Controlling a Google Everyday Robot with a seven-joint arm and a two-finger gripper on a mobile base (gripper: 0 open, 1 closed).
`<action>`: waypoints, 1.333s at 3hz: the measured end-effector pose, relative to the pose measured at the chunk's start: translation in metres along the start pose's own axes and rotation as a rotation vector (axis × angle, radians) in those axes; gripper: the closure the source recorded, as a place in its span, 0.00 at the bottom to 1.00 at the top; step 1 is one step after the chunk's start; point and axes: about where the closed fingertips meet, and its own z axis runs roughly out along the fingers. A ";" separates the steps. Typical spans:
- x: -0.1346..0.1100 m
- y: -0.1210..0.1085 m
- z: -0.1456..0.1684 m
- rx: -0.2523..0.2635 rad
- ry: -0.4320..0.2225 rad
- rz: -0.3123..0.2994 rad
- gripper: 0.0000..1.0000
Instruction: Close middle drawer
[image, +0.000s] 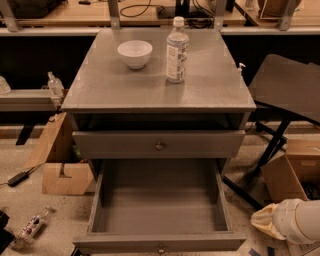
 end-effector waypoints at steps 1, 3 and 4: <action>0.028 0.038 0.053 -0.051 -0.051 0.093 1.00; 0.060 0.111 0.154 -0.137 -0.132 0.211 1.00; 0.052 0.121 0.221 -0.162 -0.176 0.174 1.00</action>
Offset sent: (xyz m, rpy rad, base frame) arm -0.0842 0.0438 -0.2128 0.2863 0.1383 -0.1793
